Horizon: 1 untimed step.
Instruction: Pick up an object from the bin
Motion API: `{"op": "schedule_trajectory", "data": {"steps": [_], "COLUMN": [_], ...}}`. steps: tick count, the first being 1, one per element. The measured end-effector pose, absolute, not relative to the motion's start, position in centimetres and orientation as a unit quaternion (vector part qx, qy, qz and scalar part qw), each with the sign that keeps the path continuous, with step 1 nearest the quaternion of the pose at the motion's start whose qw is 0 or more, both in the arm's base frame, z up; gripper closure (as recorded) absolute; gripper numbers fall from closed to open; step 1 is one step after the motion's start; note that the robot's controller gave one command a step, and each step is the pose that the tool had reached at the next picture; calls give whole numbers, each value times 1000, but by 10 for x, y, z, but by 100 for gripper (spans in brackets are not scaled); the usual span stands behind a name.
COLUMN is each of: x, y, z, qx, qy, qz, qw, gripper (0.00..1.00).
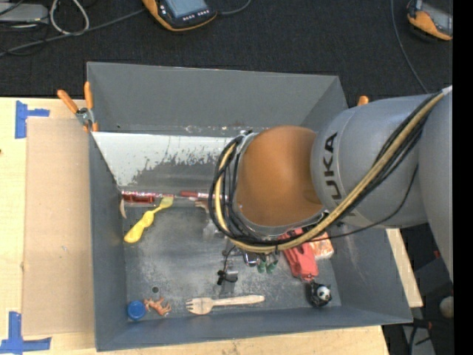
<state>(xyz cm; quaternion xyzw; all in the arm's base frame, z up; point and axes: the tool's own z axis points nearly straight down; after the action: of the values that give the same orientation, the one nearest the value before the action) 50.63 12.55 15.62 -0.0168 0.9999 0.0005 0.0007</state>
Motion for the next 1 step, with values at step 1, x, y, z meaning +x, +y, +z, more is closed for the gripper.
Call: {"op": "schedule_trajectory", "data": {"steps": [1], "x": [520], "y": [123], "z": [142], "qx": [90], "qy": [996], "qz": [1], "qw": [0], "gripper": [0]}}
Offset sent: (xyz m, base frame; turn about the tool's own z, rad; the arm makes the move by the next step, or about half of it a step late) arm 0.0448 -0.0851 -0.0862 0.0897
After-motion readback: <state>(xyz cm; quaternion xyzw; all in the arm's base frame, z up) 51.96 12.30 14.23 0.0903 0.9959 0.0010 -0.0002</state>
